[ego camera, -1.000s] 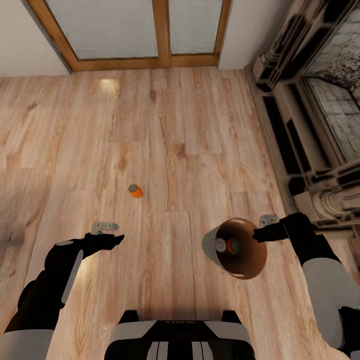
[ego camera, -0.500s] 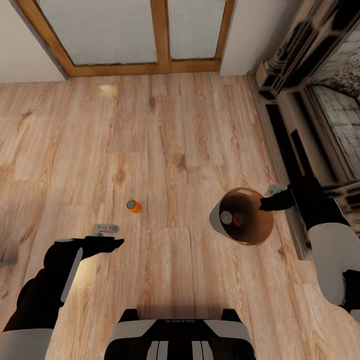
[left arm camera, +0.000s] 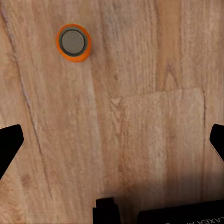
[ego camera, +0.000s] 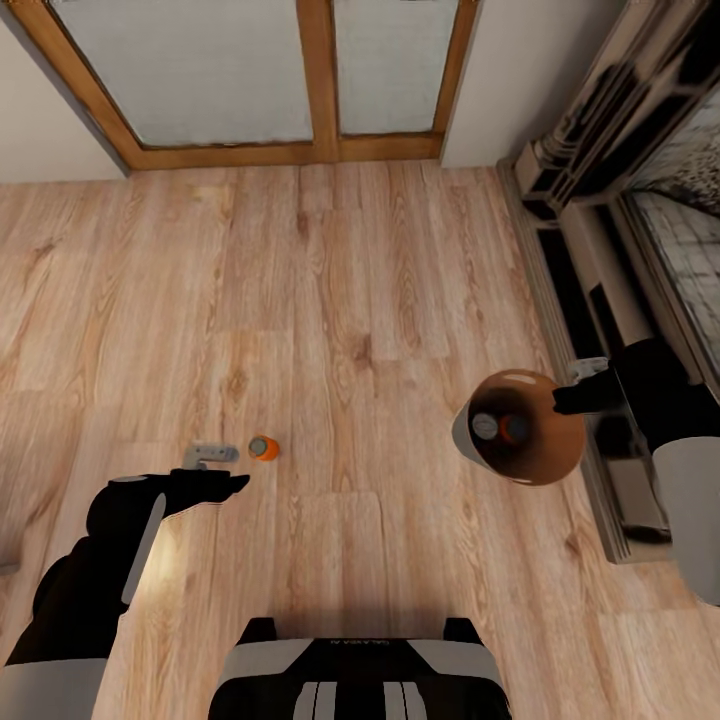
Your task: Put the three can of soda from the living room inside the tash can in the kitchen.
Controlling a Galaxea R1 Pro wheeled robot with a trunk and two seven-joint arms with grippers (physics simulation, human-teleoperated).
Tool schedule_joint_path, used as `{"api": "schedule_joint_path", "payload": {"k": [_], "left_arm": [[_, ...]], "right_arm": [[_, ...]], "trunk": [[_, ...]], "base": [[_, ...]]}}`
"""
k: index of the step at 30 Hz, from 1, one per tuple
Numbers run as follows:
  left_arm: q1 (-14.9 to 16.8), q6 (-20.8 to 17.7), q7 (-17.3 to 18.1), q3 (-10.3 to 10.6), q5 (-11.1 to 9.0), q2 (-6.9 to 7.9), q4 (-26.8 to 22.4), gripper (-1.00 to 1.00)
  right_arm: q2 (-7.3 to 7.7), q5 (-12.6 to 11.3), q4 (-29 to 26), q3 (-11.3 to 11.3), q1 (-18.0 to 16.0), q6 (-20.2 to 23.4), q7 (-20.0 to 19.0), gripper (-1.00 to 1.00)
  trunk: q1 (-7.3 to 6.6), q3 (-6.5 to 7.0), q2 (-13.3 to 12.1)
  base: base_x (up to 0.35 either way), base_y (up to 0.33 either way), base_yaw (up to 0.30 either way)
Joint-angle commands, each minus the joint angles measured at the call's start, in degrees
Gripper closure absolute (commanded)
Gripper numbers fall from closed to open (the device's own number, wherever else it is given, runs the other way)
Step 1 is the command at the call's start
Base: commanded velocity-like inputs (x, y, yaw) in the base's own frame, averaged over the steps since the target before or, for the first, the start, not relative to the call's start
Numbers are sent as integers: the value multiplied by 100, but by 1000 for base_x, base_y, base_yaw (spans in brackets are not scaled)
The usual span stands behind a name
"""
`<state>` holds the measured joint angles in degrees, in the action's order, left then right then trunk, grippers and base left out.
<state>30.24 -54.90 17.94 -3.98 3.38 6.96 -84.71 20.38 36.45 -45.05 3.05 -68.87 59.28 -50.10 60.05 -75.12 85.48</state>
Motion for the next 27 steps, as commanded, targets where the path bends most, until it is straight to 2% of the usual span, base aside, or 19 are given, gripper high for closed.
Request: {"api": "schedule_joint_path", "payload": {"k": [1,5,10,18,25,27], "left_arm": [[0,5,0,-1,2,0,0,-100],[-1,19,1,-5,4,-1,-1,-100],[163,-144,-160,-9,-11,-165,-26,-100],[193,-168,-417,-9,-11,-177,-26,-100],[193,-168,-457,-9,-11,-177,-26,-100],[154,-102,-392,0,13,-211,-19,-100]], "right_arm": [[-4,-147,2,-20,-2,72,-31,100],[-18,-154,4,-157,-4,72,-34,100],[-180,390,52,-155,-162,-19,-113,100],[-429,1211,52,-155,-416,-166,-240,100],[-429,1368,52,-155,-645,-239,-316,100],[-364,1317,-5,-219,-578,-209,-220,100]], "trunk": [[0,0,0],[0,0,0],[0,0,1],[0,0,1],[0,0,1],[0,0,1]], "base": [[326,0,0],[326,0,0],[0,0,0],[0,0,0],[0,0,0],[72,43,0]]}}
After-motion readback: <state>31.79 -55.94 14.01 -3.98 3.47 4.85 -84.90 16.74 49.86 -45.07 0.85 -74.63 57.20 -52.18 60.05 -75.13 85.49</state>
